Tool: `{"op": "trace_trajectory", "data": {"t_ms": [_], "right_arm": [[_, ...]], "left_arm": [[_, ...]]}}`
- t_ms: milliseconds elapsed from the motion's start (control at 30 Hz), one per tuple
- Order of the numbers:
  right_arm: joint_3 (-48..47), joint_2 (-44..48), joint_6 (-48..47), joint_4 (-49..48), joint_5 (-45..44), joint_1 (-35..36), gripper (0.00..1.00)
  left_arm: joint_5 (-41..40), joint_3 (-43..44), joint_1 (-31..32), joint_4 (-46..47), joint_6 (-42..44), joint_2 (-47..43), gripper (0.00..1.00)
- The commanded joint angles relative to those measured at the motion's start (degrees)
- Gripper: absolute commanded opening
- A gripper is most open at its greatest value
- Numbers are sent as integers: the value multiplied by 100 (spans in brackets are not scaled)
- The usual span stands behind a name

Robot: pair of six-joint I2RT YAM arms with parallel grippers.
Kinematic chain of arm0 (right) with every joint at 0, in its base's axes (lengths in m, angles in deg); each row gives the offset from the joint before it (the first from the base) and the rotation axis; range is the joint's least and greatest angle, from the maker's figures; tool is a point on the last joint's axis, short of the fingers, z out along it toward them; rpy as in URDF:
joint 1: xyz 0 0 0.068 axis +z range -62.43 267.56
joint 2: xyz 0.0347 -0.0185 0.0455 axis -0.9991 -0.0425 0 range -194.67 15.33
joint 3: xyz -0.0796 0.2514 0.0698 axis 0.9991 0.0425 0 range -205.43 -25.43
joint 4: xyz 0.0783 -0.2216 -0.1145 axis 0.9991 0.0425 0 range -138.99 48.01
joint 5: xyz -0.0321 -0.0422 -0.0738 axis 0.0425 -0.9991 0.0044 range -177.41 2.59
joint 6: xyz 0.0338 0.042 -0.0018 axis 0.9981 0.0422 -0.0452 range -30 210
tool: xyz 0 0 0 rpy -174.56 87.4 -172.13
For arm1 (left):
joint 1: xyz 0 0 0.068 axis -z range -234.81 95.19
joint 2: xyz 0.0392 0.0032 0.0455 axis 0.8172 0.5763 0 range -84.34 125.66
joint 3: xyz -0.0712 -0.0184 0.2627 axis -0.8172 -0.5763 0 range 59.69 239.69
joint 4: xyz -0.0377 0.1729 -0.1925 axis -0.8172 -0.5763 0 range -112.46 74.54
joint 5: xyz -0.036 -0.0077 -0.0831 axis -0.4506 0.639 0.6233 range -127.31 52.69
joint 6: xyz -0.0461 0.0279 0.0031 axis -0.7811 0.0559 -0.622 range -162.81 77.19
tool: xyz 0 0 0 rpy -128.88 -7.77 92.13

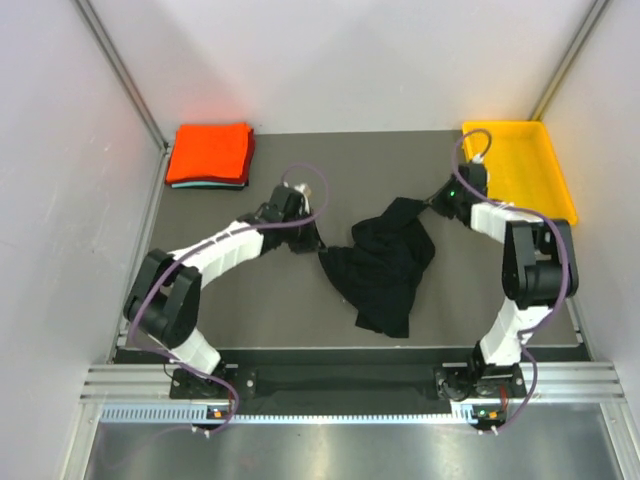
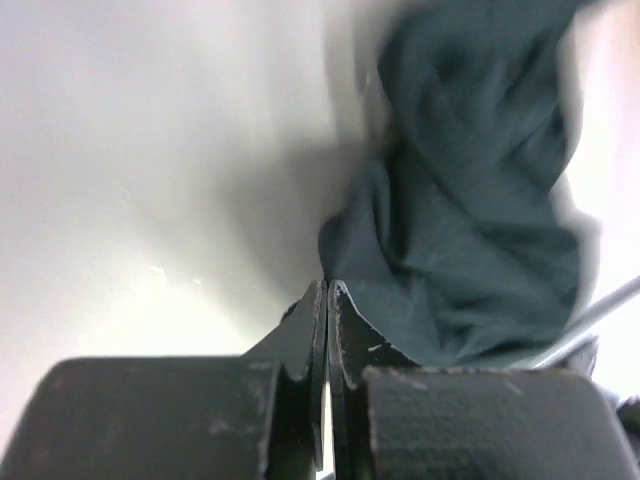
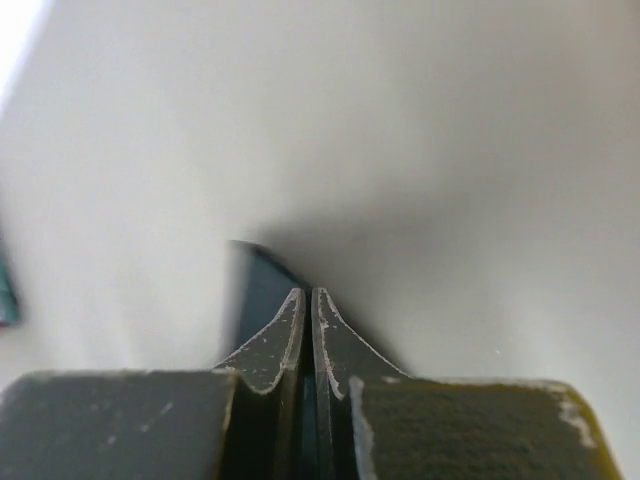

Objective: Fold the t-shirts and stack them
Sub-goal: Flatten the tshirt out

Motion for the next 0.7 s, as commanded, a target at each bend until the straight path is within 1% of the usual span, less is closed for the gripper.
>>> {"op": "trace_trajectory", "data": {"t_ms": [0,33,67,100,167,200,300,367,400,433,467,500,533,567,600,633,667], "right_arm": [[-1287,1250,-375,778,-215,-258,0],[-1568,1390,-550,1033,-313,-433,0],[-2110,1662,-621,1514,-427,-504,0],[-2368,1786,-683,1710,-646,-653,0],[-2930,2111,-789,2079,-841,-847,0],[-3107,2191,-763,2203,-876,-1100,0],[-3732,2437,-867,2739,-798,-1531,0],[-3969,2673,-982,3142,-719,-1656,0],[-3935,2797,-1034,3241,-536,-1735,0],[-3866,2937,-1139,3311,-464,-1744,0],[-3595,3278,-1201,3408,-411,-1744,0],[-3392,3482,-1237,3443,-350,-1744,0],[-3155,3666,-1220,3531,-314,-1744,0],[-2683,4060,-1211,3584,-288,-1744,0],[-2409,4238,-1185,3602,-70,-1744,0],[-1893,4596,-1202,3654,45,-1744,0],[-1670,4765,-1185,3681,186,-1744,0]], "left_arm": [[-1216,1790,-353,-885,602,-405,0],[-1369,2110,-450,-957,646,-413,0],[-1432,2443,-686,-1036,672,-396,0],[-1424,3091,-819,-1133,655,-378,0],[-1424,3683,-1126,-1213,620,-264,0],[-1432,4208,-1206,-1256,576,-229,0],[-1380,4870,-1374,-1494,602,-158,0],[-1196,4847,-1383,-1521,646,-360,0],[-1091,4577,-1383,-1503,672,-483,0],[-959,4348,-1383,-1468,699,-806,0],[-958,4093,-1383,-1407,708,-983,0],[-984,3551,-1383,-1380,717,-1167,0],[-1028,3276,-1383,-1389,743,-1561,0],[-1107,2995,-1383,-1406,769,-1756,0],[-1151,2487,-1383,-1458,822,-1958,0],[-1238,2256,-1383,-1511,840,-2343,0],[-1326,2045,-1383,-1581,831,-2530,0]]}}
